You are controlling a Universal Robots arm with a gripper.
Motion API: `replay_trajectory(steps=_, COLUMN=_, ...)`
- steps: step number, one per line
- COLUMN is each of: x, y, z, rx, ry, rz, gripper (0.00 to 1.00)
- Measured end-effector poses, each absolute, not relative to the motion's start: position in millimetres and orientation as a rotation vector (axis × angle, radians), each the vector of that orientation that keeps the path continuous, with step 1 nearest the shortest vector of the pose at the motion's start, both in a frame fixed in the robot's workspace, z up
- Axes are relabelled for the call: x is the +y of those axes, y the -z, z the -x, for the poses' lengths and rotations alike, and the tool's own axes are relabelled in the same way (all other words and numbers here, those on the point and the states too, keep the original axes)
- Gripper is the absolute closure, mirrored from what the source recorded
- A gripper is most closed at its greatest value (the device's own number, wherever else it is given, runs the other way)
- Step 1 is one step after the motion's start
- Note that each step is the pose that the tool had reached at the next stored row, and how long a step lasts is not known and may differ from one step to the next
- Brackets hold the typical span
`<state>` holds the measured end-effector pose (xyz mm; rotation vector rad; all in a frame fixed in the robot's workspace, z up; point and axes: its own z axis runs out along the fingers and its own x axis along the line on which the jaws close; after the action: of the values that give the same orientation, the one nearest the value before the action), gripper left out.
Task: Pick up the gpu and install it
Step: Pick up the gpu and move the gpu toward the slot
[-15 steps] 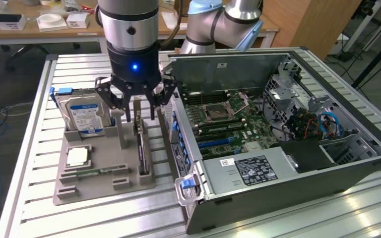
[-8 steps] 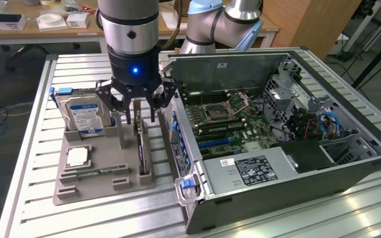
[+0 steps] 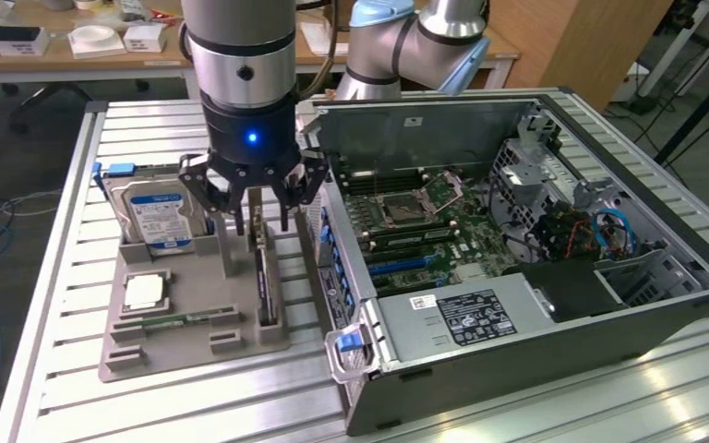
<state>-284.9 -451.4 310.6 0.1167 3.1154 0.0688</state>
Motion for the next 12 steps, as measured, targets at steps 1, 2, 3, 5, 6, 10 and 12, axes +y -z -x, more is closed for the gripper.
replay_trajectory(steps=1, x=-451.5, y=-309.9, z=284.9, rx=3.115, ry=-0.069, rz=-0.117, gripper=0.47)
replay_trajectory(steps=2, x=-451.6, y=-309.2, z=284.9, rx=3.115, ry=-0.069, rz=-0.117, gripper=0.47)
replay_trajectory(steps=3, x=-451.7, y=-308.5, z=284.9, rx=3.115, ry=-0.069, rz=-0.117, gripper=0.47)
replay_trajectory(steps=5, x=-451.8, y=-307.1, z=284.9, rx=3.115, ry=-0.069, rz=-0.117, gripper=0.47)
replay_trajectory(steps=6, x=-451.9, y=-306.4, z=284.9, rx=3.115, ry=-0.069, rz=-0.117, gripper=0.47)
replay_trajectory(steps=10, x=-452.2, y=-303.8, z=284.9, rx=3.115, ry=-0.069, rz=-0.117, gripper=0.47)
replay_trajectory(steps=12, x=-452.5, y=-302.4, z=284.9, rx=3.115, ry=-0.069, rz=-0.117, gripper=0.47)
